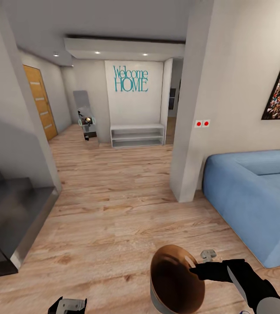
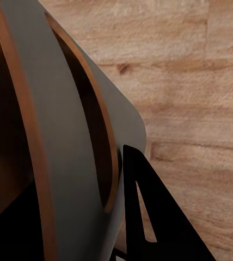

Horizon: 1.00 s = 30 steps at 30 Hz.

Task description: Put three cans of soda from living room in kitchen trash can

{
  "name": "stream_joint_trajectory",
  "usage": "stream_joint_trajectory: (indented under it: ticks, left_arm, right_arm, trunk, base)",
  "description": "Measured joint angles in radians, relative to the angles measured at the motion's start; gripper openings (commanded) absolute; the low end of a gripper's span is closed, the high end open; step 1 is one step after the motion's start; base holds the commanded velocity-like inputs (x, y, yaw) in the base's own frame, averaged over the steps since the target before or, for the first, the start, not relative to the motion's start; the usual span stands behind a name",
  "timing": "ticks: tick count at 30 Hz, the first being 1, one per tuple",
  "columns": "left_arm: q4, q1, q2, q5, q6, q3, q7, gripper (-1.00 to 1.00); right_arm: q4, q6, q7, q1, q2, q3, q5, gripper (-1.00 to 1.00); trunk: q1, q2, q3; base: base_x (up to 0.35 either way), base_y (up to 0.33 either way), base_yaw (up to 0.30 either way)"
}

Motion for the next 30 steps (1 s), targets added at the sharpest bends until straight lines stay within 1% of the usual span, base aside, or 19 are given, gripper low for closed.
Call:
stream_joint_trajectory:
  ticks: [5, 30]
  left_arm:
    - [-0.003, 0.001, 0.000, 0.001, -0.002, 0.001, 0.002, 1.00]
    - [0.002, 0.000, -0.002, -0.002, 0.002, 0.002, 0.003, 1.00]
  right_arm:
    - [0.000, 0.000, -0.004, 0.000, 0.001, 0.001, 0.001, -1.00]
    - [0.000, 0.001, -0.009, 0.000, 0.002, 0.002, 0.000, -1.00]
  trunk:
    - [0.000, 0.000, 0.000]
    - [-0.096, 0.175, 0.078]
  base:
    - [0.000, 0.000, 0.000]
    - [0.000, 0.000, 0.000]
